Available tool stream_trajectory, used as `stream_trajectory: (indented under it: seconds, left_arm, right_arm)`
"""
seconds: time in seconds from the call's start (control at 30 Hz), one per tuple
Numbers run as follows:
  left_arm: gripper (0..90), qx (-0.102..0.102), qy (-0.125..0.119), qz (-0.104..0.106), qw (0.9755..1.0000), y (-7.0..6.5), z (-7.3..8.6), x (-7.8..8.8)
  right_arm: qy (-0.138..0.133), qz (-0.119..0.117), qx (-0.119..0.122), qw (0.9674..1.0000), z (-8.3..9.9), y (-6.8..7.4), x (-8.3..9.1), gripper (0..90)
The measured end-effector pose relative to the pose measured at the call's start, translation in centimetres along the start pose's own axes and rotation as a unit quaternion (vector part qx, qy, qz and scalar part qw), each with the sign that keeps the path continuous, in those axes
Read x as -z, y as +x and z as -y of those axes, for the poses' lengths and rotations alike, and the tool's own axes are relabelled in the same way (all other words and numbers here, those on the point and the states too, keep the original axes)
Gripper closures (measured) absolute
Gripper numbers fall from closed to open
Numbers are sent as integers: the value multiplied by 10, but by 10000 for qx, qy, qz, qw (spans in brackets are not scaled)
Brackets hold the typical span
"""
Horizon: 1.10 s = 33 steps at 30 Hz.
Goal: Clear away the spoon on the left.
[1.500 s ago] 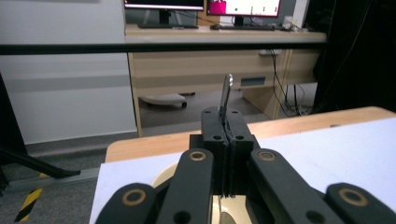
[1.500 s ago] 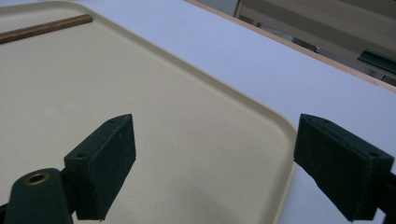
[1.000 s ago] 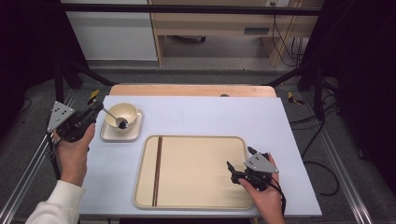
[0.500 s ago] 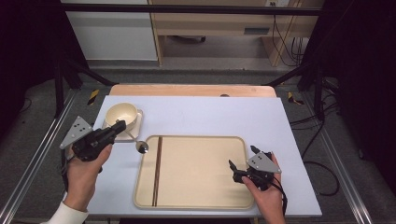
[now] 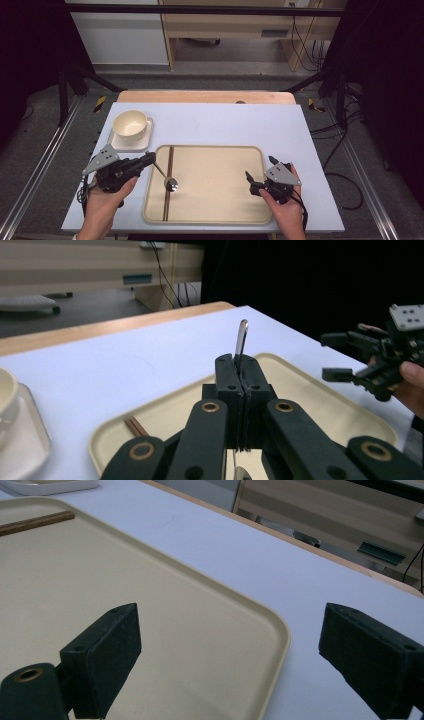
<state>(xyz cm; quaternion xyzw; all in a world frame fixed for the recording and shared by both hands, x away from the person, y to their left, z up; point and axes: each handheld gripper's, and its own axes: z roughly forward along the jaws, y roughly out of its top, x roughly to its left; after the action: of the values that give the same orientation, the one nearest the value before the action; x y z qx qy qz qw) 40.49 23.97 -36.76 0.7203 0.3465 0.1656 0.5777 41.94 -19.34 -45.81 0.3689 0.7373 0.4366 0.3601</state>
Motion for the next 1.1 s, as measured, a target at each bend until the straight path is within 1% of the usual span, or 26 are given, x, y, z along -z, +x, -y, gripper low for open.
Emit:
stream_trajectory:
  seconds: [0.07,0.17,0.27,0.33,0.4,0.5,0.57,0.67,0.77,0.9,0.97,1.03,1.07,1.1]
  left_arm:
    - [894,100,70,109,9999,-2,4,0]
    - [894,110,217,209,9995,-7,10,-2]
    - [894,130,314,296,9990,-10,13,-3]
    - [893,205,365,404,9983,-13,15,-3]
    - [894,210,450,485,9976,-16,16,-4]
    - [893,148,566,544,9968,-21,17,-7]
    - [892,85,641,551,9964,-23,17,-13]
    - [881,-26,849,566,9948,-21,16,-22]
    - [874,-143,925,577,9939,-20,13,-33]
    - [821,-297,1049,502,9928,-15,9,-50]
    - [809,-347,1122,499,9918,-12,8,-60]
    - [783,-405,1220,457,9906,-9,8,-71]
    - [779,-454,1274,449,9898,-8,8,-75]
    - [772,-527,1324,390,9890,-6,9,-80]
  right_arm:
    - [9,-5,2,10000,0,0,-1,103]
    - [26,-9,6,10000,0,0,-1,103]
    - [26,-15,9,10000,0,1,-1,103]
    - [27,-18,24,10000,0,1,-1,103]
    - [23,-16,19,10000,0,1,-1,103]
    - [36,-21,-9,10000,0,1,-1,103]
    - [49,-31,-1,10000,0,1,-2,103]
    - [49,-36,5,10000,0,1,-1,103]
    - [63,-40,-8,10000,0,1,-2,103]
    - [91,-39,-23,9999,1,0,-2,103]
    - [98,-47,-9,9999,1,0,-2,103]
    - [100,-53,-5,9999,1,0,-2,103]
    - [104,-49,-4,9999,1,0,-2,103]
    - [105,-47,-1,9999,1,0,-2,103]
